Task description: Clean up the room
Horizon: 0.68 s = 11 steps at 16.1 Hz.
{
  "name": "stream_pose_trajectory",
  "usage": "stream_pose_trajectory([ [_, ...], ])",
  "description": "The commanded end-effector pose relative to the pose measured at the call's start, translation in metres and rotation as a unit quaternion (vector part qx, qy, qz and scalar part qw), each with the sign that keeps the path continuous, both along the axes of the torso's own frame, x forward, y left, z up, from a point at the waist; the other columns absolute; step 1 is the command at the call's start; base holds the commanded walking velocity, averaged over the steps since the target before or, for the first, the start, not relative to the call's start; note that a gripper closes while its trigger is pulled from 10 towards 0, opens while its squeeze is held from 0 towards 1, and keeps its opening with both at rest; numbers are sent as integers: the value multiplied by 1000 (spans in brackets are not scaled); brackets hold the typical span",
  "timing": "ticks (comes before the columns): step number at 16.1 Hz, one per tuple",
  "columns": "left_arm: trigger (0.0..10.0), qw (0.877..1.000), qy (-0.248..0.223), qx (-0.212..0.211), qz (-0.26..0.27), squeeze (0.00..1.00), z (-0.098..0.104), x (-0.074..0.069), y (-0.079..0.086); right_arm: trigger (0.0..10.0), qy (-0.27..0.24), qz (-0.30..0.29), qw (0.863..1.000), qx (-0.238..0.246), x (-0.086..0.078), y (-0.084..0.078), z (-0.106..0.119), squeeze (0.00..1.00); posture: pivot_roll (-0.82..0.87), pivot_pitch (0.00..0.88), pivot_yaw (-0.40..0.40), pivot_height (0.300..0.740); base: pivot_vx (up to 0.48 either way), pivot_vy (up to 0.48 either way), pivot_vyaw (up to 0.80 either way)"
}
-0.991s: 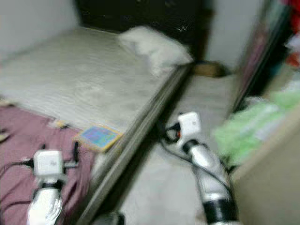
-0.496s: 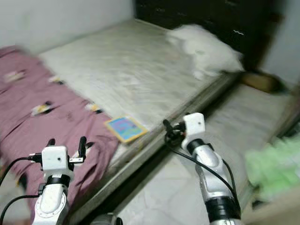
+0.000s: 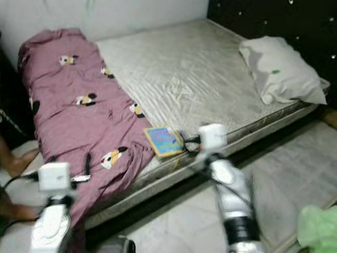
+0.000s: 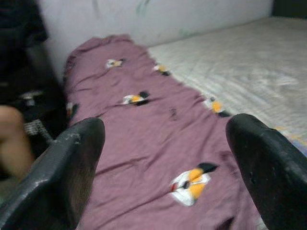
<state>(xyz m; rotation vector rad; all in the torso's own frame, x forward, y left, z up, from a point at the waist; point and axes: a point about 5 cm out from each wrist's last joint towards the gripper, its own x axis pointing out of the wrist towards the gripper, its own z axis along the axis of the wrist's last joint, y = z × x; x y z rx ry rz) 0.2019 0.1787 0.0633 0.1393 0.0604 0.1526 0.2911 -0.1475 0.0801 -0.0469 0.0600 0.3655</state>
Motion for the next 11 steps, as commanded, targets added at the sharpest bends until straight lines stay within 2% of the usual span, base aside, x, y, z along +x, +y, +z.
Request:
stream_pose_trajectory([
  [1,10000,1000,-9,-8,-9,0,4,2,-5,10000,0,-14,1000,-13,-2,-13,-1,0,-10,0,3,740,0,0,731],
  [8,10000,1000,-11,-12,-26,0,5,3,-8,10000,-1,-19,1000,-14,-3,-14,-2,0,-19,0,7,740,0,0,729],
  [11,10000,999,-15,-7,-35,0,6,-1,-8,10000,3,-18,1000,-12,-3,-16,-2,0,-14,0,-4,740,0,0,0],
])
